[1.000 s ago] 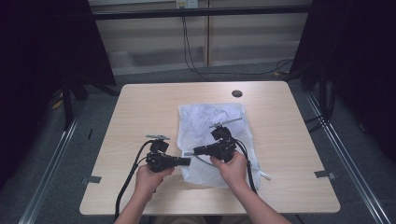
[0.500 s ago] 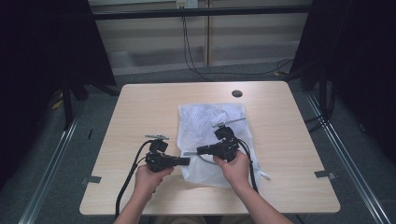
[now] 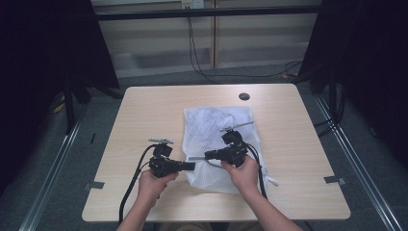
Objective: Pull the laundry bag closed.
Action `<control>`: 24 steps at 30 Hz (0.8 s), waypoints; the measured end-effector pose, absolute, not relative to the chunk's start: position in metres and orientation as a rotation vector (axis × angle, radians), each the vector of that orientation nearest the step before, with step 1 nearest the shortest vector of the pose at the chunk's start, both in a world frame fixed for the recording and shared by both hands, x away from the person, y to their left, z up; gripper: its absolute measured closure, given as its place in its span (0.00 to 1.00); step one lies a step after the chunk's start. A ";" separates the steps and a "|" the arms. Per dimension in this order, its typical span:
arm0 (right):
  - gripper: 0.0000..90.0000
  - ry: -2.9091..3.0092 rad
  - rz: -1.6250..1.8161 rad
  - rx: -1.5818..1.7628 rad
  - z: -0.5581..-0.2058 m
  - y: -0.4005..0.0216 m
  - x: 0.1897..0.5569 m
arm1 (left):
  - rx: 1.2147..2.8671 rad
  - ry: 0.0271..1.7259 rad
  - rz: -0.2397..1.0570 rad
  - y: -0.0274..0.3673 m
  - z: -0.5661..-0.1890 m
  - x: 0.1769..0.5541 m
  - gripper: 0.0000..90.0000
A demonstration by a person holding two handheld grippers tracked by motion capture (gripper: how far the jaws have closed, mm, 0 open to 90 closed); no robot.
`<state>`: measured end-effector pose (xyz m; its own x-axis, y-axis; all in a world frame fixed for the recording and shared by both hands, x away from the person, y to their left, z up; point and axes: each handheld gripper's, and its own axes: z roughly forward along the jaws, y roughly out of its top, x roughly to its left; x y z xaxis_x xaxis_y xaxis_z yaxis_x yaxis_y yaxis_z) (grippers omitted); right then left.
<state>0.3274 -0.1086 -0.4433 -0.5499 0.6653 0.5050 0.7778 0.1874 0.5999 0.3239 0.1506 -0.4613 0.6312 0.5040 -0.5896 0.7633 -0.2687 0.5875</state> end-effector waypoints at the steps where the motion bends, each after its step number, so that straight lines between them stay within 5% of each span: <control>1: 0.96 -2.303 -1.303 -1.423 -0.444 -0.110 0.328 | 1.939 1.000 -0.361 0.151 -0.461 0.324 0.98; 24: 0.96 -2.306 -1.292 -1.431 -0.445 -0.114 0.326 | 1.948 0.992 -0.364 0.148 -0.462 0.324 0.99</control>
<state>0.3262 -0.1144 -0.4455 -0.5398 0.6687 0.5113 0.7852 0.1811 0.5922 0.3237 0.1485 -0.4619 0.6360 0.4990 -0.5886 0.7612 -0.2807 0.5846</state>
